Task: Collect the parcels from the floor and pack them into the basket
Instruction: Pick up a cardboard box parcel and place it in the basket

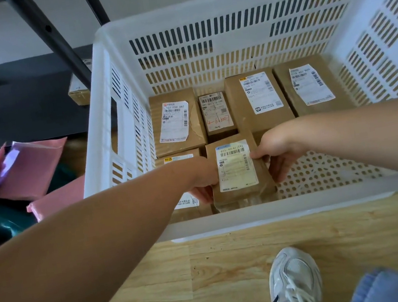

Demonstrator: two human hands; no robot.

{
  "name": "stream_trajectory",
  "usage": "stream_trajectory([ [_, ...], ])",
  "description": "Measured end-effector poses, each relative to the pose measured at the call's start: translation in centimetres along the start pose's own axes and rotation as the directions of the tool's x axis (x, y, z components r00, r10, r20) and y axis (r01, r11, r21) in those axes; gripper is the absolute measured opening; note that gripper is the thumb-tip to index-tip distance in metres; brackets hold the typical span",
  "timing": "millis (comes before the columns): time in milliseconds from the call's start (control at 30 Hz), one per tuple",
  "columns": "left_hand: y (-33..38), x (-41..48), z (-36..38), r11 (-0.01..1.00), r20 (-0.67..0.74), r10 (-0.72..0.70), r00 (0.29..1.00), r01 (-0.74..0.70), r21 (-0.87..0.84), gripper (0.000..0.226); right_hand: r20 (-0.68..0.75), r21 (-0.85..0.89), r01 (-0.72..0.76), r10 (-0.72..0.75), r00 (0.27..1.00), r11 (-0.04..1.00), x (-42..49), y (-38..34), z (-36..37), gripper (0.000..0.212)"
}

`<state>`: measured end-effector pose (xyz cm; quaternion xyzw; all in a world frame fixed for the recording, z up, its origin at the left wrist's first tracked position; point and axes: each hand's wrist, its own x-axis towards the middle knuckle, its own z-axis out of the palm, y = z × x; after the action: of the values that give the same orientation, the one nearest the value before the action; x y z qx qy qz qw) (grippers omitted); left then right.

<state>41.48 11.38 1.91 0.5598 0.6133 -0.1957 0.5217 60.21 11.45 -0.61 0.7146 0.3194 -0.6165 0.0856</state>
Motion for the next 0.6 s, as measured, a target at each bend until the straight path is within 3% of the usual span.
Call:
stream_trajectory([
  [200,-1.3,1.6,-0.6,0.999,0.018,-0.036,0.999,0.036,0.020,0.011,0.057,0.039,0.010,-0.013,0.998,0.999,1.0,0.0,1.1,0.039],
  [300,-1.4,1.9,-0.3,0.999,0.015,-0.017,1.000,0.016,0.048,0.022,0.075,0.000,0.023,-0.023,0.997,1.000,1.8,0.3,2.0,0.038],
  [467,-0.6,2.3,0.6,0.949,0.051,0.068,0.996,-0.080,0.305,0.035,0.026,-0.173,0.061,-0.058,0.998,0.983,3.0,0.7,2.9,0.058],
  [600,-0.7,2.2,0.0,0.848,0.049,0.147,0.988,-0.152,0.509,0.035,-0.032,-0.268,0.038,-0.048,0.998,0.963,2.6,-0.2,2.6,0.050],
])
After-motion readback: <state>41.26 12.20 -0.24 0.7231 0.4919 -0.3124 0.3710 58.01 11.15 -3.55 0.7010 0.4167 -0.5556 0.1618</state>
